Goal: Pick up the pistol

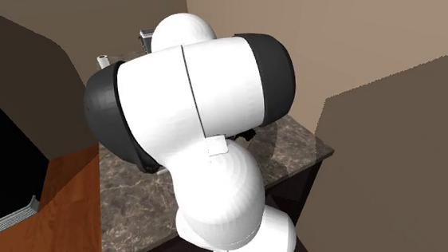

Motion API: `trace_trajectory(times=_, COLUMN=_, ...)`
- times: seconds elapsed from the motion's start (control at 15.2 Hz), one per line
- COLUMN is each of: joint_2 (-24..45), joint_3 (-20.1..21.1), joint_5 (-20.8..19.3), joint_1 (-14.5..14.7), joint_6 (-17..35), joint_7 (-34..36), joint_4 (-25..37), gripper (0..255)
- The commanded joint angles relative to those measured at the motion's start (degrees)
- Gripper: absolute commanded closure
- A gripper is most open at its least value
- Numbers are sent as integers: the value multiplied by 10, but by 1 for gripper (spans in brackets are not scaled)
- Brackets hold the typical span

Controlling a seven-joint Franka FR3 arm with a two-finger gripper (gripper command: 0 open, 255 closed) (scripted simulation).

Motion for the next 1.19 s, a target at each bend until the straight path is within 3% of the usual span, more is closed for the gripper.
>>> trace_trajectory(times=0.0, joint_2=1, joint_3=0, joint_5=0, joint_1=0, joint_6=-1, joint_7=0, joint_4=1, gripper=255)
trace_trajectory(times=1.12, joint_2=-76, joint_3=-23, joint_5=65, joint_1=23, joint_6=-105, joint_7=-87, joint_4=53, gripper=255)
